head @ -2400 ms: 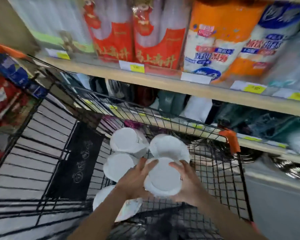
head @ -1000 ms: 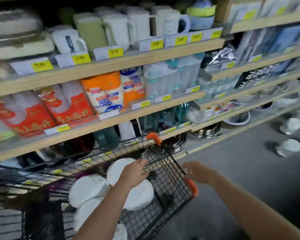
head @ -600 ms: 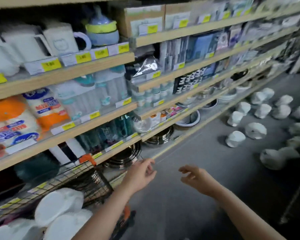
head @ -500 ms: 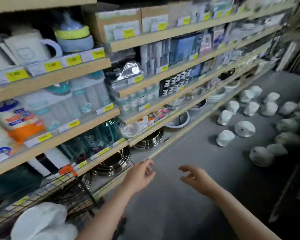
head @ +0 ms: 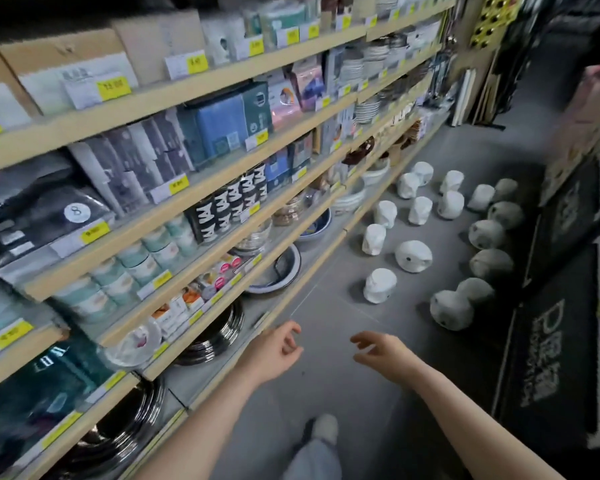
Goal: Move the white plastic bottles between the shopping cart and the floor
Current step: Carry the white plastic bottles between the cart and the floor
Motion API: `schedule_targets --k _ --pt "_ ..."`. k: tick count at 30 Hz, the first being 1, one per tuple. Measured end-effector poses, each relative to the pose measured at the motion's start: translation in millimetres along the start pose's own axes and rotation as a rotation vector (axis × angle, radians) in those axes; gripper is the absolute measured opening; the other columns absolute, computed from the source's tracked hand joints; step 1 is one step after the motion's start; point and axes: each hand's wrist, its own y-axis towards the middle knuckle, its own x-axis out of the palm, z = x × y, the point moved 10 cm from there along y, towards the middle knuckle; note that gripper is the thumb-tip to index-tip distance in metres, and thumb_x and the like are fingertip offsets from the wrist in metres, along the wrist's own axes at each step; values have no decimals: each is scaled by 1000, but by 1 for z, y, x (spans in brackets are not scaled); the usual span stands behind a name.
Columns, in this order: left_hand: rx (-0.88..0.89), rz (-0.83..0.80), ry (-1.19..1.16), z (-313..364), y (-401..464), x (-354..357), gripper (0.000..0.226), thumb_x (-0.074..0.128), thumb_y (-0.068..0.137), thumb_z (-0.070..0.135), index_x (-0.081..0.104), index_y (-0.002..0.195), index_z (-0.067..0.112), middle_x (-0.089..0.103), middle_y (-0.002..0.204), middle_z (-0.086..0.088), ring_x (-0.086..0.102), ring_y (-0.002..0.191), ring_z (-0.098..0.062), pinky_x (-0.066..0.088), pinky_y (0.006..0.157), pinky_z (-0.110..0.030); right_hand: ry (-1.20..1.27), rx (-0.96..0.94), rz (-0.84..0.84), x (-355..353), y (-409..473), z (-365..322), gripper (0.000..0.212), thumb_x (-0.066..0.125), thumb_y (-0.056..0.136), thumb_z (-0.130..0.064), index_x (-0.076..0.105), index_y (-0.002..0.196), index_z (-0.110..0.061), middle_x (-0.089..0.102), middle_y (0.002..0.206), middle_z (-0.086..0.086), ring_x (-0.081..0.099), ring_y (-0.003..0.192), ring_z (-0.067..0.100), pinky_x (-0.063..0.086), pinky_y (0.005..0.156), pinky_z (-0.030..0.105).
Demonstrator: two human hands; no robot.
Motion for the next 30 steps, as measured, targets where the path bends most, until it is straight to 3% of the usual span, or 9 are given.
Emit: schedule_targets --k 5,13,17,20,25,30 --pt "38 -27 9 25 133 -1 26 63 87 27 54 110 20 57 84 11 55 71 -8 48 76 -29 48 80 111 -90 79 46 30 61 89 -26 61 118 -20 62 109 -1 62 93 14 49 79 24" --pt "133 -105 55 103 312 8 29 60 88 29 53 116 24 59 95 7 59 85 -14 48 82 -30 114 235 141 -209 166 127 34 63 87 -26 60 120 -21 59 108 -3 62 93 13 49 80 22" --pt "131 -132 53 126 381 30 32 60 88 31 52 119 27 55 96 11 59 87 -13 49 82 -30 68 245 130 -265 206 172 39 65 85 -27 57 123 -22 60 114 -2 61 98 14 47 88 23" --pt "94 -98 56 136 424 47 36 61 88 28 52 123 25 52 97 12 58 86 -11 46 82 -27 30 227 88 -302 240 205 43 66 85 -28 54 126 -22 61 119 1 61 100 16 48 90 25" --pt "-70 -33 -20 144 485 85 39 61 89 29 48 126 29 54 105 13 56 88 -6 45 83 -24 -63 157 -38 -369 302 257 52 66 85 -30 45 132 -27 49 128 -2 52 98 8 41 80 14" --pt "-152 47 -23 158 528 99 45 58 91 32 43 134 31 52 118 9 53 105 -4 41 85 -17 -163 92 -143 -421 360 291 53 66 85 -30 45 134 -26 47 133 1 52 115 16 45 95 25"
